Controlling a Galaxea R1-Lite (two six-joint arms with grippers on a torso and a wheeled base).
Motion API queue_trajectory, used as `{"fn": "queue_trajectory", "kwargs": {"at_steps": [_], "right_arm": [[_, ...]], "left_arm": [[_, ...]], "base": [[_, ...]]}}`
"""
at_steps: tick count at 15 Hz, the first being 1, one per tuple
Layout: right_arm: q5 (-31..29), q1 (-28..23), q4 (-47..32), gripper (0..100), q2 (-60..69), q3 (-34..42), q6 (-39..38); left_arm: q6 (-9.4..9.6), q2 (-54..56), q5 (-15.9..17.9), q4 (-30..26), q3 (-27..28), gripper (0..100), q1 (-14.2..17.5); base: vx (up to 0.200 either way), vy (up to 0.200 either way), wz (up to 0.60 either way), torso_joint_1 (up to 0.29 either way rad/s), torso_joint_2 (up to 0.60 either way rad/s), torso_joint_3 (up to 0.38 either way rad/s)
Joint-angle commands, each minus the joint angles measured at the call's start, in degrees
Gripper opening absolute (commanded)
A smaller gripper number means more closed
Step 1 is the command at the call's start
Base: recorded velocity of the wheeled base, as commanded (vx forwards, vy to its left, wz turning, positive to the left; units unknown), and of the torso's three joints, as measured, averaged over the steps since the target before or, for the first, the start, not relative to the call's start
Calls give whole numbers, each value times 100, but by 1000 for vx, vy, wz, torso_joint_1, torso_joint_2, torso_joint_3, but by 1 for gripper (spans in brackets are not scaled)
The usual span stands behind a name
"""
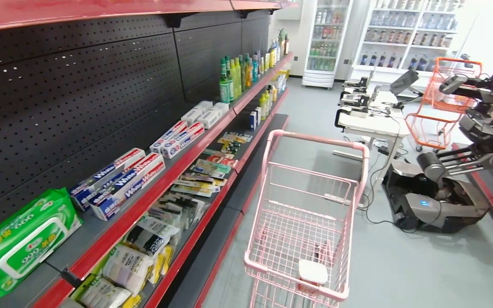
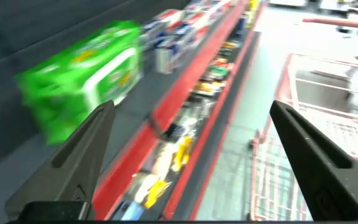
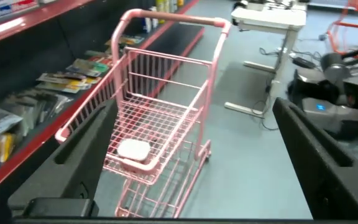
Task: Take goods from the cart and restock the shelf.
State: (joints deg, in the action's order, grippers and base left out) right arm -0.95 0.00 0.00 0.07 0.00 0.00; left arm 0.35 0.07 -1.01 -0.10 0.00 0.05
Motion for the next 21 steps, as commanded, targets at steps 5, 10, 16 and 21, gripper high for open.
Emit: {"fn": "queue_trajectory", "kwargs": {"at_steps": [5,10,16,21], "right_arm": [[-2,0,0,100,-7,0,0],[51,0,141,100,-42,-88,-18],[-608,-290,-914,100,-4789,-4544,-677],[499,-167,-932,100,-8348,-4931,-861]], "left_arm": [[0,-7,-4,1,0,100,4],[0,-7,-4,1,0,100,4],[0,-7,5,1,0,100,4],[-9,-7,-4,1,0,100,4]], "base": [[0,0,0,0,0,0],[0,0,0,0,0,0],[0,0,0,0,0,0],[0,0,0,0,0,0]]}}
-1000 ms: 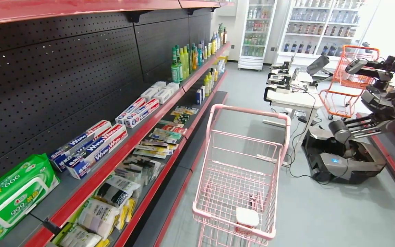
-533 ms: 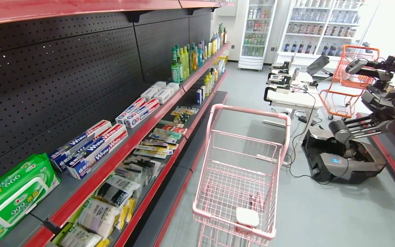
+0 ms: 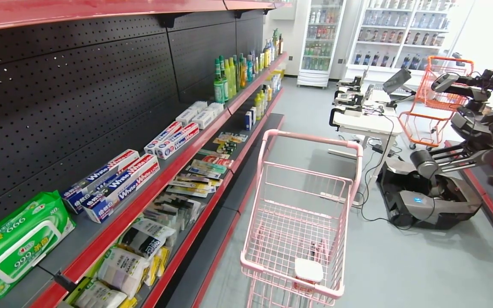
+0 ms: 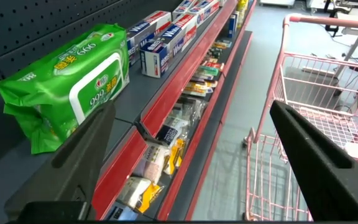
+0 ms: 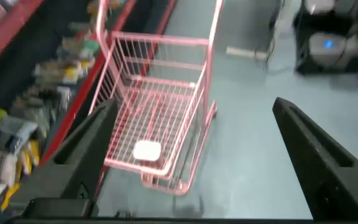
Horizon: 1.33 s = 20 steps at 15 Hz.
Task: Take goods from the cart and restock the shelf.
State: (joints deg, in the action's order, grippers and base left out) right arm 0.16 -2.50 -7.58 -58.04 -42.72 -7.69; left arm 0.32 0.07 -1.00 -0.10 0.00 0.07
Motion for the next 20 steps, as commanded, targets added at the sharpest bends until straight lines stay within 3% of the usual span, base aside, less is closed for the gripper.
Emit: {"fn": "queue_trajectory", "kwargs": {"at_steps": [1,4,8,9,11,14,20], "right_arm": [[485,162,-173,100,-2941,-826,-101],[599,461,-156,100,-4084,-1459,-22],[635,487,-129,100,-4875,-1670,541],[872,672,-112,100,-5261,-1986,514],[1206,768,-77,100,-5622,-2320,286],[1197,1032,-85,100,-6307,-2988,-830],[1171,1401,-129,100,-6923,-2733,-892]], "left_arm": [[-5,-7,-6,1,0,100,1],[-14,-7,-6,1,0,100,1],[-14,-7,-6,1,0,100,1],[-14,-7,-6,1,0,100,1],[-14,-7,-6,1,0,100,1],[-14,-7,-6,1,0,100,1],[-14,-7,-6,1,0,100,1]], "base": [[0,0,0,0,0,0],[0,0,0,0,0,0],[0,0,0,0,0,0],[0,0,0,0,0,0],[0,0,0,0,0,0],[0,0,0,0,0,0],[0,0,0,0,0,0]]}}
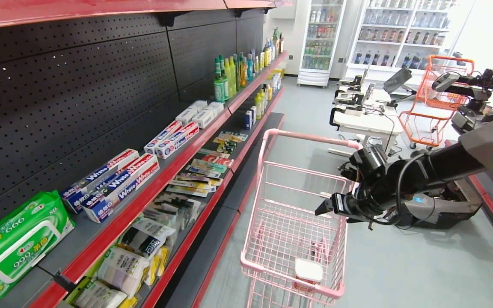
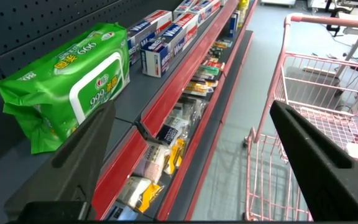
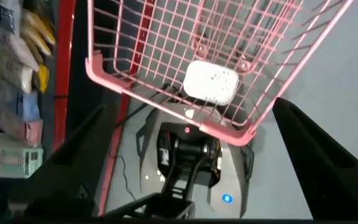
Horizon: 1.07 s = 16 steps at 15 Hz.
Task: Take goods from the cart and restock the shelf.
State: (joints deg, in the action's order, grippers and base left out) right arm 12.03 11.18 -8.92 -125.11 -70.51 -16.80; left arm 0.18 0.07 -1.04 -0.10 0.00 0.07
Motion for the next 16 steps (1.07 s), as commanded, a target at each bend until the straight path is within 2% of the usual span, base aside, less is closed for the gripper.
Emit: {"fn": "queue_trajectory", "kwargs": {"at_steps": [1,3,16], "right_arm": [[54,51,-13,100,-251,134,1],[361,113,-13,100,-286,424,28],[326,165,-13,100,-602,433,318]], "left_arm": [[-1,-7,-2,1,0,100,1],[-1,-7,-2,1,0,100,1],[-1,-7,-2,1,0,100,1]], "base": [[0,0,0,0,0,0],[0,0,0,0,0,0],[0,0,0,0,0,0]]}}
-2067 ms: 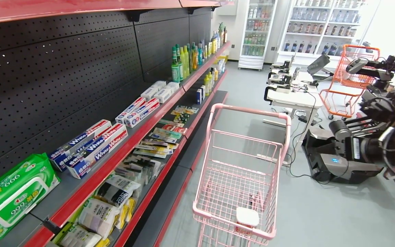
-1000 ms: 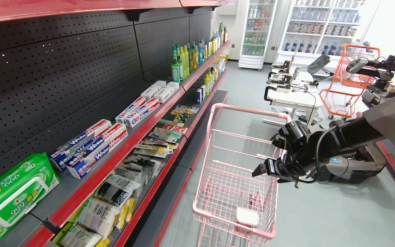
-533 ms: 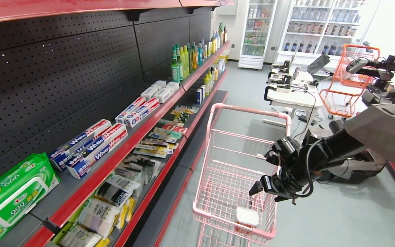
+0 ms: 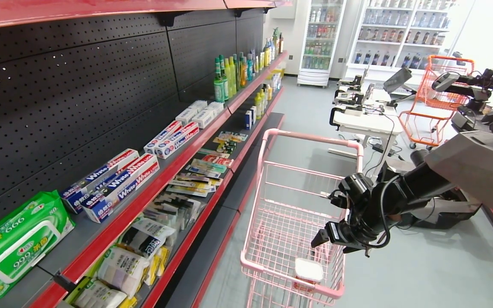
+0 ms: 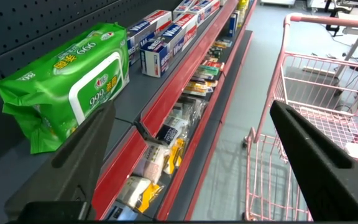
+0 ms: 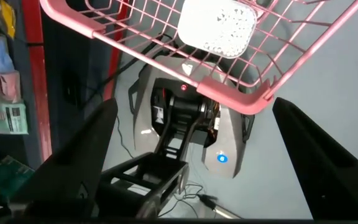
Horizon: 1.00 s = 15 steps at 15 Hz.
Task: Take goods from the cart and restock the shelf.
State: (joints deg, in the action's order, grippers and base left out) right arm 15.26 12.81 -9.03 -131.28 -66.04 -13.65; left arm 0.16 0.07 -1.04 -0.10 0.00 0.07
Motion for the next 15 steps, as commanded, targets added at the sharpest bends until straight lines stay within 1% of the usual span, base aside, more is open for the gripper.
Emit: {"fn": "queue_trajectory", "kwargs": {"at_steps": [1,5,11,15], "right_arm": [[3,2,-2,100,15,-15,3],[-6,-7,-2,100,15,47,117],[-15,-33,-2,100,15,29,126],[-76,-68,-11,100,15,47,425]], "left_arm": [[2,-7,-2,1,0,100,1],[2,-7,-2,1,0,100,1],[2,-7,-2,1,0,100,1],[2,-7,-2,1,0,100,1]], "base": [[0,0,0,0,0,0],[0,0,0,0,0,0],[0,0,0,-86,191,96],[0,0,0,-115,245,134]]}}
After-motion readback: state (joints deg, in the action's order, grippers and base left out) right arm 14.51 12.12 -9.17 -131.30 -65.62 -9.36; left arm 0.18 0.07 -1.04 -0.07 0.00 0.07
